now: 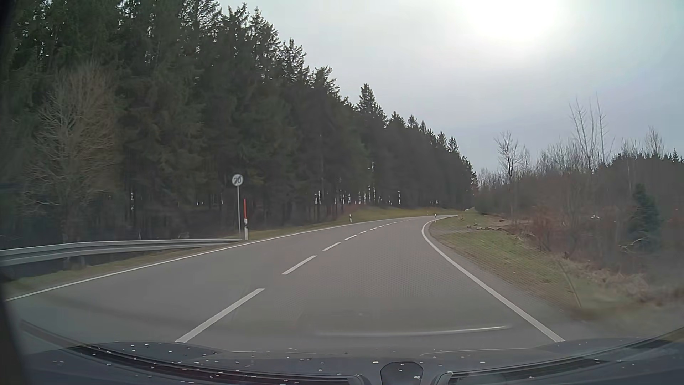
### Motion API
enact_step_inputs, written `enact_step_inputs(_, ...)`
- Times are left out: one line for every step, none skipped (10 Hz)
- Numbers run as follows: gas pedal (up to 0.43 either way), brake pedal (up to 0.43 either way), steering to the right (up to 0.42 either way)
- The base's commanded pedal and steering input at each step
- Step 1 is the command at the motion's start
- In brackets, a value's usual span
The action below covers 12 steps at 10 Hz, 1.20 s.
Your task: Follow the waypoints while adhering to traffic rules and regulations
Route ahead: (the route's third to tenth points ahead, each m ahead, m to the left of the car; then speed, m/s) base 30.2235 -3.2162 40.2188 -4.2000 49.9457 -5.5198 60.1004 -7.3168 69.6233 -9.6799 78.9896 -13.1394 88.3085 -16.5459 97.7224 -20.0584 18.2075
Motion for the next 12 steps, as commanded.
enact_step_inputs(0.331, 0.0, 0.02)
enact_step_inputs(0.331, 0.0, 0.02)
enact_step_inputs(0.331, 0.0, 0.02)
enact_step_inputs(0.331, 0.0, 0.02)
enact_step_inputs(0.409, 0.0, 0.02)
enact_step_inputs(0.5, 0.0, 0.02)
enact_step_inputs(0.5, 0.0, 0.02)
enact_step_inputs(0.5, 0.0, 0.02)
enact_step_inputs(0.5, 0.0, 0.02)
enact_step_inputs(0.5, 0.0, 0.021)
enact_step_inputs(0.5, 0.0, 0.024)
enact_step_inputs(0.488, 0.0, 0.024)
